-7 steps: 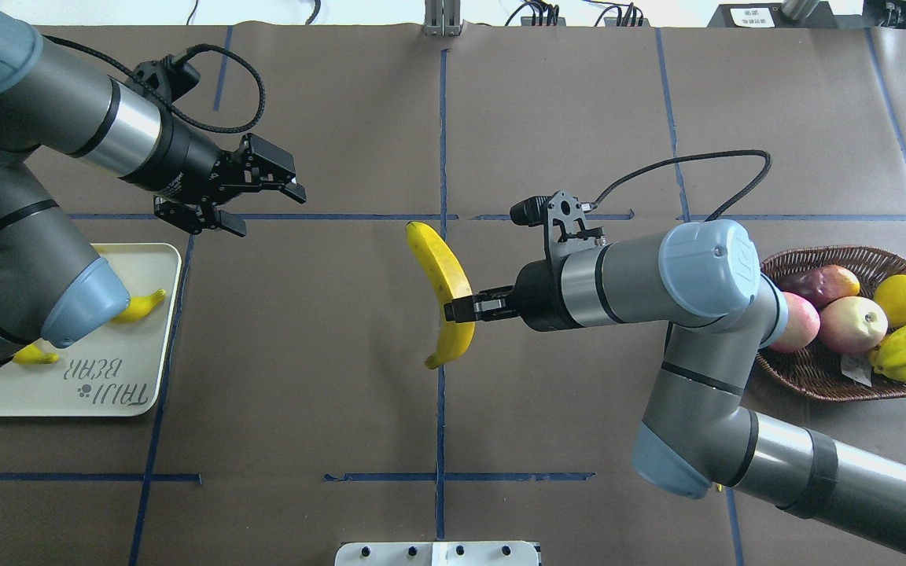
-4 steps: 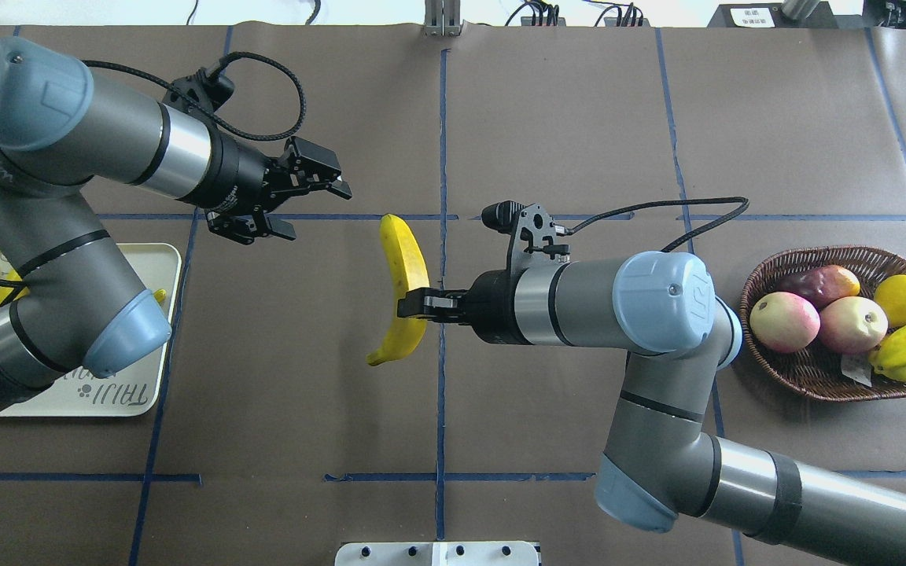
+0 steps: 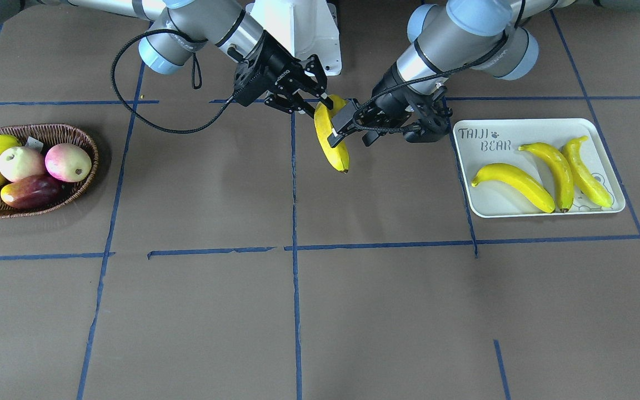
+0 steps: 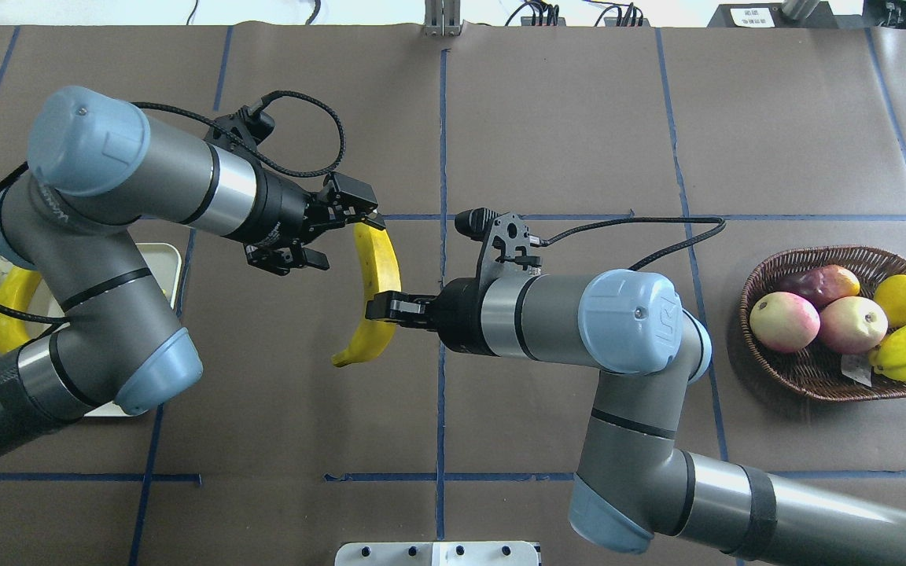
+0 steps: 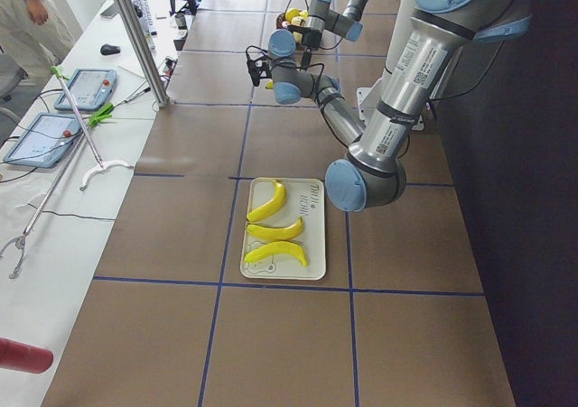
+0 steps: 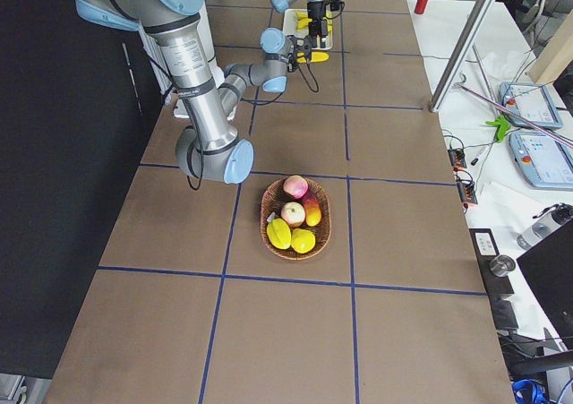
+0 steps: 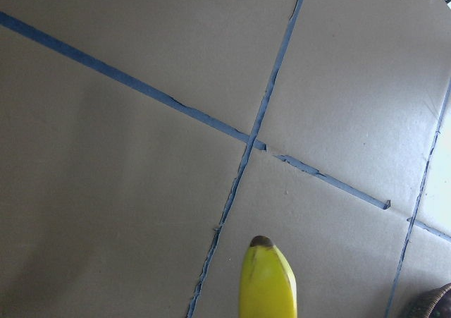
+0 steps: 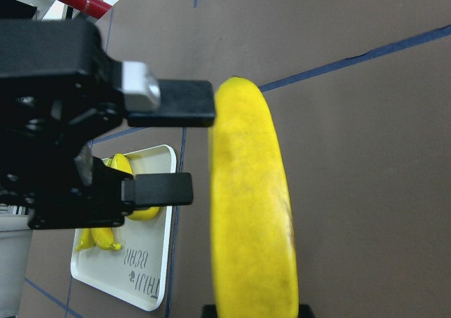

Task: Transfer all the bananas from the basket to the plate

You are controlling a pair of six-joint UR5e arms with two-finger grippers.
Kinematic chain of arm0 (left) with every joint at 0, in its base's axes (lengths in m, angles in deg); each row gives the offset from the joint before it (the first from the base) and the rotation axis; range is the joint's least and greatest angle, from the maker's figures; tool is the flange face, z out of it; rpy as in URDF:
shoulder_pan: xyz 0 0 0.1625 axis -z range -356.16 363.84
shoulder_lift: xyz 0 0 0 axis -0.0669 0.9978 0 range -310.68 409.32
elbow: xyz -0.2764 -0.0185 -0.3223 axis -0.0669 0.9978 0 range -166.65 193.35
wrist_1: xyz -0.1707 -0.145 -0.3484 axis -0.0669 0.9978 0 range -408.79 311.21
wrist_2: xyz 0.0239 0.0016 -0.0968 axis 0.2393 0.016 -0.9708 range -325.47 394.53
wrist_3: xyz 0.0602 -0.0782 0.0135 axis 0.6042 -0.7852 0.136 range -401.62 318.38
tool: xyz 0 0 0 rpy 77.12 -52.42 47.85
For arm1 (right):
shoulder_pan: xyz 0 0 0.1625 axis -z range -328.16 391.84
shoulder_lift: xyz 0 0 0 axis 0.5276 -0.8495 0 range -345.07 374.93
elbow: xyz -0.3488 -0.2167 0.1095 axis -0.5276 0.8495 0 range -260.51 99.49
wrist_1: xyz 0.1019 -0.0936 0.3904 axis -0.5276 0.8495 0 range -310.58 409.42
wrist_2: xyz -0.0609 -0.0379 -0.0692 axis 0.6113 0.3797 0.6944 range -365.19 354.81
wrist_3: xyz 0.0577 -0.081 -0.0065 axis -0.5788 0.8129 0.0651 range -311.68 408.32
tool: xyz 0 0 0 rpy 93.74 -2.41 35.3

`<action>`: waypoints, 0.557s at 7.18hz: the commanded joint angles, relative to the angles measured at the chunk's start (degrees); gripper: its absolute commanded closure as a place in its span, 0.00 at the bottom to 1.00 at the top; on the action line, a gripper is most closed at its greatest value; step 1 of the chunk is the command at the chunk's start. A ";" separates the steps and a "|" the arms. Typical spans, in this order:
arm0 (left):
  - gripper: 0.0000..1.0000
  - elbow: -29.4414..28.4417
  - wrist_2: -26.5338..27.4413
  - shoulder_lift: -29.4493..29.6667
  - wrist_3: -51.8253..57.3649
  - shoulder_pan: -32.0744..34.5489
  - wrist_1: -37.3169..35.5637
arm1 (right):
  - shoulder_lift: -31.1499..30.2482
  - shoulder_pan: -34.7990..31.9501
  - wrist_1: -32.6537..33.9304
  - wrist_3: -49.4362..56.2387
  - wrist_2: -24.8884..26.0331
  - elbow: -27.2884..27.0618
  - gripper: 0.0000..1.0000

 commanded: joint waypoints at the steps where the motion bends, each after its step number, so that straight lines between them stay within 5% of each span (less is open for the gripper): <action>1: 0.18 -0.92 3.25 1.36 -0.17 -3.08 -0.09 | 0.75 0.25 0.05 -0.05 0.36 0.50 1.00; 3: 0.56 -0.92 3.26 1.37 -0.17 -3.00 -0.09 | 0.75 0.34 0.05 0.04 0.27 0.50 1.00; 4: 0.90 -0.92 3.26 1.28 0.09 -3.00 0.00 | 0.75 0.34 0.05 0.12 0.27 0.50 1.00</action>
